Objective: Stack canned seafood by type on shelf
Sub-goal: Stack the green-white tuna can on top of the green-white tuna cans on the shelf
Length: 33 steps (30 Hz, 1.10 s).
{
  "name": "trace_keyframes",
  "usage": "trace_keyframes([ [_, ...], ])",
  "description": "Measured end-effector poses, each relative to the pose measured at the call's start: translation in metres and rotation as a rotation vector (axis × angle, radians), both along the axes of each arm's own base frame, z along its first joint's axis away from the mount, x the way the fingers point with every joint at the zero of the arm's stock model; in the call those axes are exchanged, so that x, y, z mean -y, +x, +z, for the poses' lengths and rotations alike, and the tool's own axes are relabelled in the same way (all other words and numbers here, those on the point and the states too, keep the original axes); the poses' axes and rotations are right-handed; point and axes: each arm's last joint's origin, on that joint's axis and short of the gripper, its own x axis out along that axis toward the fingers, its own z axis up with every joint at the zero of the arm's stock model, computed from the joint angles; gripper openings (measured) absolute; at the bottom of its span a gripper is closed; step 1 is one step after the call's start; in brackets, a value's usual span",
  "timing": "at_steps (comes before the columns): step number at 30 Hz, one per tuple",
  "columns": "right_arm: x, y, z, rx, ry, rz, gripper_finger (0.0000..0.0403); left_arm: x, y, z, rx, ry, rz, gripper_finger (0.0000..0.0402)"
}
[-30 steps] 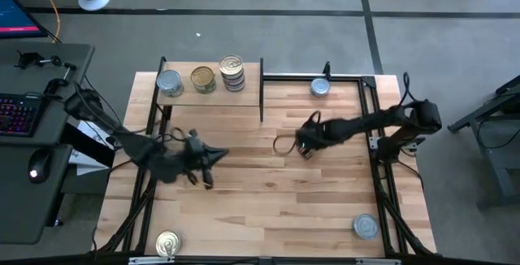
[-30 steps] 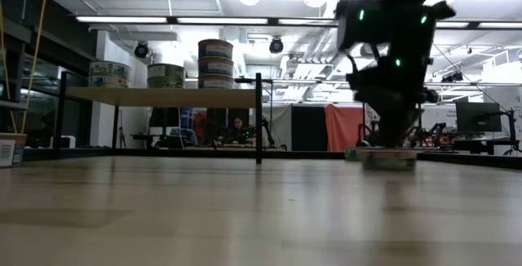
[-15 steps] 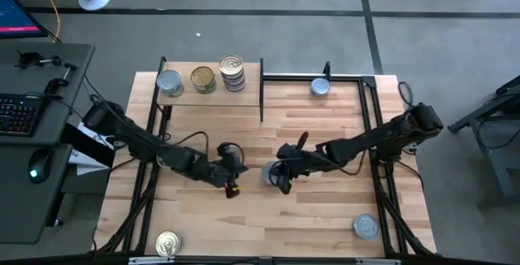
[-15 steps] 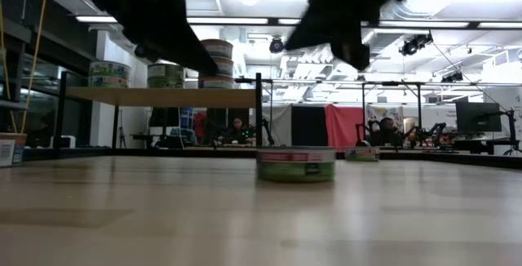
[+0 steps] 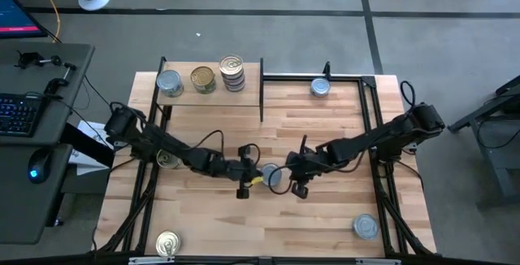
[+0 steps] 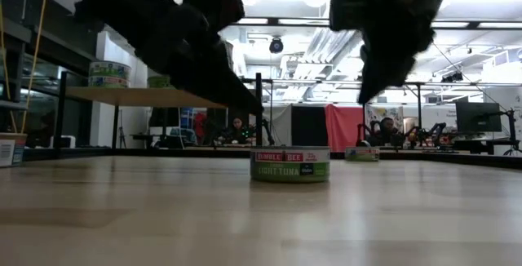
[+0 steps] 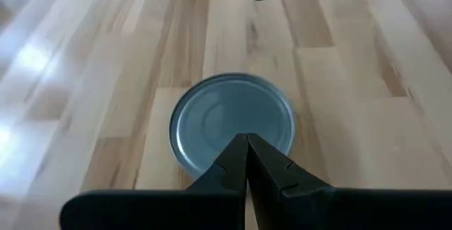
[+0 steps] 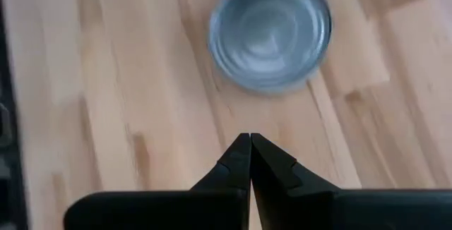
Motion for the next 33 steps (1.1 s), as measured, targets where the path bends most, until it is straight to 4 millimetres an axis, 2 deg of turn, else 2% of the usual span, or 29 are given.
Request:
trace_keyframes([
  [5,0.001,-0.004,-0.013,-0.019,-0.053,0.112,0.0,-0.008,0.004,-0.012,-0.034,-0.005,0.032,0.0],
  [9,0.001,0.0,-0.023,0.038,-0.108,0.215,0.0,-0.013,0.007,-0.021,-0.052,-0.019,0.056,0.0],
  [13,0.006,0.008,-0.031,0.066,-0.12,0.218,0.0,-0.014,0.01,-0.028,-0.047,-0.046,0.082,0.0],
  [24,0.018,0.02,-0.072,-0.046,-0.159,0.17,0.0,-0.014,0.01,-0.031,-0.061,-0.072,0.095,0.0],
  [27,0.02,0.024,-0.077,-0.041,-0.157,0.16,0.0,-0.011,0.008,-0.032,-0.073,-0.07,0.084,0.0],
  [33,0.019,0.027,-0.076,-0.005,-0.179,0.171,0.0,0.0,0.004,-0.029,-0.07,-0.059,0.048,0.0],
])
